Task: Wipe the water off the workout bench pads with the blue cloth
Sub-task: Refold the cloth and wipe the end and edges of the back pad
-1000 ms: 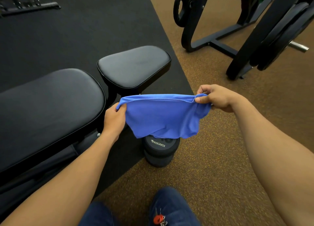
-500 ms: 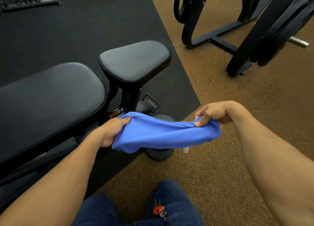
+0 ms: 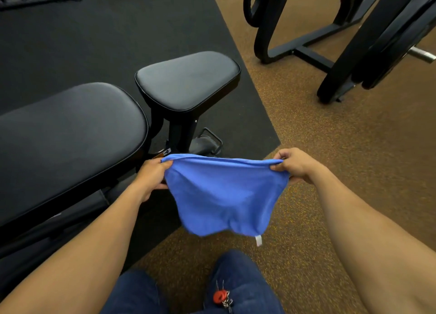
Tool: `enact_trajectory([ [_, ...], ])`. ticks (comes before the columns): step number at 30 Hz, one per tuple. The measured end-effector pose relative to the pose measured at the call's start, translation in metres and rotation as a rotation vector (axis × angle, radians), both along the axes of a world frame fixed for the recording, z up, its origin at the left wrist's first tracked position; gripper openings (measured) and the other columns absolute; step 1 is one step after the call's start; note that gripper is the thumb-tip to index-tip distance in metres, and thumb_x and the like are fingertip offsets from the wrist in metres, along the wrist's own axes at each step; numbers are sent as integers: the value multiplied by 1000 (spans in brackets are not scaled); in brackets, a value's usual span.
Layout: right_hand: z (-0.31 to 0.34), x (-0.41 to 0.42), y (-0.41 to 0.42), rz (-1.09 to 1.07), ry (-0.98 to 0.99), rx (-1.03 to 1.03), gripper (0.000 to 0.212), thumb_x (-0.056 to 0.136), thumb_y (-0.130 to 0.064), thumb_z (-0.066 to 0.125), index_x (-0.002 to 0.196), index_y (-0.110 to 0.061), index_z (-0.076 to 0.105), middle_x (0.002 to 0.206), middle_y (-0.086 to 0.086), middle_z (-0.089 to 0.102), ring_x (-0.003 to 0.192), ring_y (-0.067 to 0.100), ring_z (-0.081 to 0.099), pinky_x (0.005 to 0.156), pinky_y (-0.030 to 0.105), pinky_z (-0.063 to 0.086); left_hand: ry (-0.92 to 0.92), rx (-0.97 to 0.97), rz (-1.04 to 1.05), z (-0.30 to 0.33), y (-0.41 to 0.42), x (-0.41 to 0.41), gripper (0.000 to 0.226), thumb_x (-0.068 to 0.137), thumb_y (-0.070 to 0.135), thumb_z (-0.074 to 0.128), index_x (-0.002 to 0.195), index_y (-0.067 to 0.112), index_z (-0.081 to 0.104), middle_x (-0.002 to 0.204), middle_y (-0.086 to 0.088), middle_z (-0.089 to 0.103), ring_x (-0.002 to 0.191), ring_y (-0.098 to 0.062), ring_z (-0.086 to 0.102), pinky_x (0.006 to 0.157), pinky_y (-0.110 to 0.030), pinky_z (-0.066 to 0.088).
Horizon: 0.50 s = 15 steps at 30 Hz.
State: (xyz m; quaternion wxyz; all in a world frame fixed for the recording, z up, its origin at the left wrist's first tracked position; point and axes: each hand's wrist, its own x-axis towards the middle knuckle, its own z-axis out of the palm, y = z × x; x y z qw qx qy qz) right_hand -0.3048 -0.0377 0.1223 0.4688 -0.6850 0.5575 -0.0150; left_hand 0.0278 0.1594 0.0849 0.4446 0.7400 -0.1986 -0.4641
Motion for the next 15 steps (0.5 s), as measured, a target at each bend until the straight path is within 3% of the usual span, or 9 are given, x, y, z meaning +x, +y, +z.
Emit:
enact_trajectory([
  [5,-8,4,-13,-36,-67,-12,13,88,-7,72,84,-12,61,67,9,54,50,13,45,41,20,36,-38,-74,55,-13,-16,9,33,104,24,54,135,27,64,116,0,72,106,-21,68,81,-42,60],
  [9,-1,10,-29,-51,-147,-9,14,87,-3,72,86,-10,60,65,9,52,41,7,41,37,18,30,-132,-109,145,-26,-27,8,18,104,27,54,114,25,69,108,0,72,106,-22,67,91,-45,54],
  [15,-1,22,-53,-85,-220,-10,20,89,-4,70,81,-16,57,62,3,49,44,8,40,40,20,30,-132,-201,353,-33,-59,4,14,104,27,55,101,19,65,88,3,65,82,-13,59,75,-33,47],
])
